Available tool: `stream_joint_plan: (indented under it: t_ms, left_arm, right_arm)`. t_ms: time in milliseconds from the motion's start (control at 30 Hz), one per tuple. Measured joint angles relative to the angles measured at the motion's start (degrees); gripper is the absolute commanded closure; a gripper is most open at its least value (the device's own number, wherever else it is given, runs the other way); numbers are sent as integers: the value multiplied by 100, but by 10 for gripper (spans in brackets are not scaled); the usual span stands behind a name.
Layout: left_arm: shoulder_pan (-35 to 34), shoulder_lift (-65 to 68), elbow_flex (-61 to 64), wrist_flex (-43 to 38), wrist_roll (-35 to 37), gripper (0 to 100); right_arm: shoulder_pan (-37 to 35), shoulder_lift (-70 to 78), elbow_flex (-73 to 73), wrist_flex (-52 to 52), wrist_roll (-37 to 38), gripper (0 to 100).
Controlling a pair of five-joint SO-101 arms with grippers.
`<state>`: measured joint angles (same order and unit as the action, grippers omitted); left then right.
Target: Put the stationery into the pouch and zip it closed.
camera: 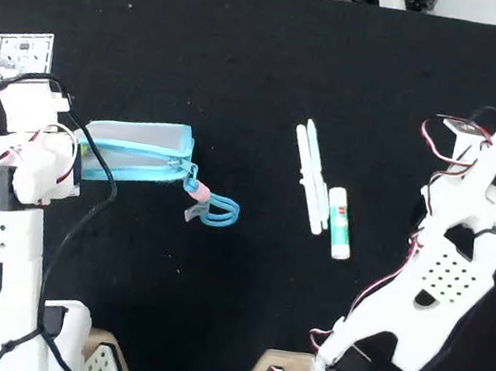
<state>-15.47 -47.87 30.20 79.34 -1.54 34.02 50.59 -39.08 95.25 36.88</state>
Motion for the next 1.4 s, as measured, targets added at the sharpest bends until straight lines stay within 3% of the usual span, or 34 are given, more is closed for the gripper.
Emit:
stream_joint_plan:
  t_ms: [400, 767, 1167, 1400]
  left_arm:
    - [0, 0, 0, 0, 0, 970]
    - [0, 0, 0, 0, 0, 970]
    - [0, 0, 0, 0, 0, 970]
    - [0, 0, 0, 0, 0, 970]
  right_arm:
    - [193, -1380, -88, 369, -79, 988]
    - [-141, -3895, 2629, -149, -123, 988]
    - [-1521, -7033, 5609, -1108, -747, 987]
    - [-2989, -9477, 5996, -1152, -1996, 987]
